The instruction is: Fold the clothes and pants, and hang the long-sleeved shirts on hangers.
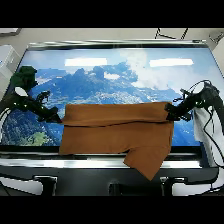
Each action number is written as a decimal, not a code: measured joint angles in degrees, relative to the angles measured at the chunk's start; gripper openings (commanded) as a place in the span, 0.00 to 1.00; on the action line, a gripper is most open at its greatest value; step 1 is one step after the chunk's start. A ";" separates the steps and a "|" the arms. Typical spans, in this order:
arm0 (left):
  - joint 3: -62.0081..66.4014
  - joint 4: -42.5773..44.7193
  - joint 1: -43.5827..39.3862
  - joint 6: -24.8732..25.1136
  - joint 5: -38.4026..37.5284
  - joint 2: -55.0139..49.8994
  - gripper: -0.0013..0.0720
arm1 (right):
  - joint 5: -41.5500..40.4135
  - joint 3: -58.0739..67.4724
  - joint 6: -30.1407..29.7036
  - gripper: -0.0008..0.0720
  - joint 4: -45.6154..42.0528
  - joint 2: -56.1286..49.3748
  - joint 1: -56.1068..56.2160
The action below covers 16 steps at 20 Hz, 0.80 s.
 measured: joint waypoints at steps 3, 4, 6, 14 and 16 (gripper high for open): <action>0.26 -0.94 0.35 0.04 0.17 -0.20 0.65 | 0.09 0.33 0.00 0.63 0.31 0.04 -0.24; 0.46 -1.14 0.72 0.09 -0.59 0.00 0.65 | 1.05 0.66 -0.74 0.71 0.68 0.35 -0.68; 0.28 -1.03 2.34 0.07 -2.67 1.16 0.65 | 4.20 1.05 -2.03 0.72 0.63 1.44 -2.97; -28.70 1.09 8.68 3.28 1.03 16.59 0.62 | 8.98 -15.34 -6.12 0.80 -2.54 13.79 -14.49; -35.58 0.20 9.27 4.87 3.82 19.61 0.62 | 8.22 -18.99 -6.84 0.80 -2.54 16.00 -15.41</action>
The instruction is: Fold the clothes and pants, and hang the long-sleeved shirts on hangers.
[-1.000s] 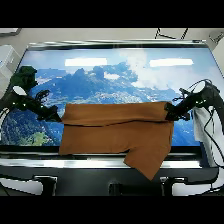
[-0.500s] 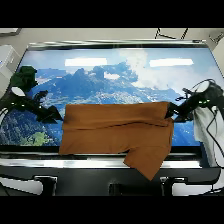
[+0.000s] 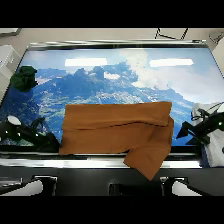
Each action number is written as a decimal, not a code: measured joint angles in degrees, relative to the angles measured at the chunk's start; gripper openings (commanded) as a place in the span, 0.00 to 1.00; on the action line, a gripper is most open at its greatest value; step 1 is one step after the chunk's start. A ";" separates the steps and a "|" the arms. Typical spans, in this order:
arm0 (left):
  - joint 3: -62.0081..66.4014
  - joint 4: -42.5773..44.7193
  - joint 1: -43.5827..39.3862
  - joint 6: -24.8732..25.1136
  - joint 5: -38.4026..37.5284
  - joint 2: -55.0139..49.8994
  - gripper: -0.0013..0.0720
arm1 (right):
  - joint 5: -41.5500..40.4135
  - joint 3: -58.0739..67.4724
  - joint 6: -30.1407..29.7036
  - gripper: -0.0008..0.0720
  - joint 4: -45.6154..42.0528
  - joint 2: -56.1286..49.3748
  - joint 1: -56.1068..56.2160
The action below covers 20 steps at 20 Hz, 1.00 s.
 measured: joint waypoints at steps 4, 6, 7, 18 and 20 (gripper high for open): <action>-6.71 -4.07 0.46 1.70 3.54 2.43 0.50 | -0.35 -2.71 -0.55 0.79 1.11 1.62 -0.68; -8.13 -5.64 0.26 2.19 6.03 2.78 0.11 | -0.26 -3.23 -0.72 0.78 1.57 1.92 -0.79; -8.50 -5.79 -0.02 2.38 7.82 2.91 0.05 | -0.24 -3.67 -0.72 0.78 1.77 2.10 -0.81; -9.55 -7.63 -1.25 2.69 10.36 4.04 0.05 | -8.66 -26.38 -6.82 0.70 10.38 7.45 -0.85; -9.55 -7.41 -1.25 2.69 10.64 4.61 0.05 | -9.73 -28.68 -7.45 0.49 12.98 7.63 -0.85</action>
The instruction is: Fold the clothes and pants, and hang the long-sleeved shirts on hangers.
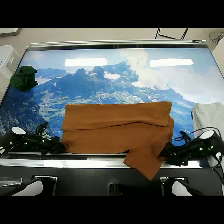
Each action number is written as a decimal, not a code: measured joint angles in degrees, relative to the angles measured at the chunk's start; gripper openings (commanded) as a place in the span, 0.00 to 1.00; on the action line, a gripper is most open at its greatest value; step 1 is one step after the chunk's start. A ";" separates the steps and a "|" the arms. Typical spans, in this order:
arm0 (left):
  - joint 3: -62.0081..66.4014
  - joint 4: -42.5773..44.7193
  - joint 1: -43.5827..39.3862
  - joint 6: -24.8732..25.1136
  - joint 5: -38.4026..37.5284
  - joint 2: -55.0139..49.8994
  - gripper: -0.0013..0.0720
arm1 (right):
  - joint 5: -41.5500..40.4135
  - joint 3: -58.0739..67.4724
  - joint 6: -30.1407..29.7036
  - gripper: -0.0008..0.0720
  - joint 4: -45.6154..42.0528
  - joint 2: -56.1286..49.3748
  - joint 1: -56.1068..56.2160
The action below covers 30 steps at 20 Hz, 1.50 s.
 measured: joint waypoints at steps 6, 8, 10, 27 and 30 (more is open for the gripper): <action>0.74 1.16 0.02 -0.04 -0.83 2.40 0.05 | -1.62 -1.44 -1.46 0.07 5.77 0.11 0.00; 3.13 0.57 0.00 -0.44 -2.89 3.02 0.05 | 0.13 2.73 -1.62 0.06 6.40 0.09 0.00; 7.15 0.31 -0.28 -1.49 -4.39 3.08 0.05 | 1.38 9.68 -0.48 0.06 6.84 0.00 0.35; 55.49 -5.92 -6.51 -11.34 -8.74 -34.14 0.52 | -7.45 60.98 7.87 0.18 8.74 -35.82 15.04; 57.59 -6.36 -5.44 -11.15 -11.13 -36.09 0.76 | -5.73 63.43 6.78 0.81 9.70 -37.20 14.21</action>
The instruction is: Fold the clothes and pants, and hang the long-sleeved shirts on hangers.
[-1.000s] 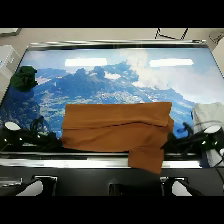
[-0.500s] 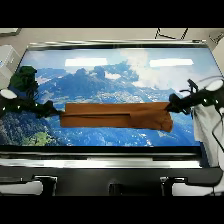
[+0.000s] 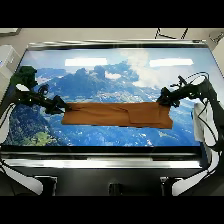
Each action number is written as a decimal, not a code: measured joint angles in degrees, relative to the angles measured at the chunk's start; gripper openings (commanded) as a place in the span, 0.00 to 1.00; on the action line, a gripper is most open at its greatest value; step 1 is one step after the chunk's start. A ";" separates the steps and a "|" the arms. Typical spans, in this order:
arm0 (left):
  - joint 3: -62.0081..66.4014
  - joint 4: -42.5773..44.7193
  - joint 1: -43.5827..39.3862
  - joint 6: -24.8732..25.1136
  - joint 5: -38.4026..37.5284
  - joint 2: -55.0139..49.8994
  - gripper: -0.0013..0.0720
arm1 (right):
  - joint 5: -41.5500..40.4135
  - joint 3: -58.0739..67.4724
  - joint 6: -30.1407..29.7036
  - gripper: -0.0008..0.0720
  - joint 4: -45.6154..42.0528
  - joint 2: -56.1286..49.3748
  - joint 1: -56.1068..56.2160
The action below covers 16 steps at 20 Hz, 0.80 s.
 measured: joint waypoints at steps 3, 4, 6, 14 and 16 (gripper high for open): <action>2.86 0.00 3.23 0.22 -3.89 0.26 0.94 | 7.52 2.34 -2.75 0.99 -0.70 -0.37 -4.50; 3.63 -0.07 4.55 -0.02 -5.03 1.03 0.94 | 9.81 2.34 -3.04 0.99 -1.73 -0.46 -6.58; 4.55 -0.02 6.75 -0.46 -6.58 3.19 0.94 | 12.55 0.85 -3.50 1.00 -3.39 -0.55 -9.86; 5.49 -0.20 6.51 -1.03 -8.52 14.16 0.94 | 10.29 -9.07 -11.74 1.00 3.26 -1.38 -10.91; 5.51 -0.20 4.55 -1.09 -8.59 15.82 0.94 | 9.84 -9.75 -13.16 0.91 4.52 -1.68 -9.40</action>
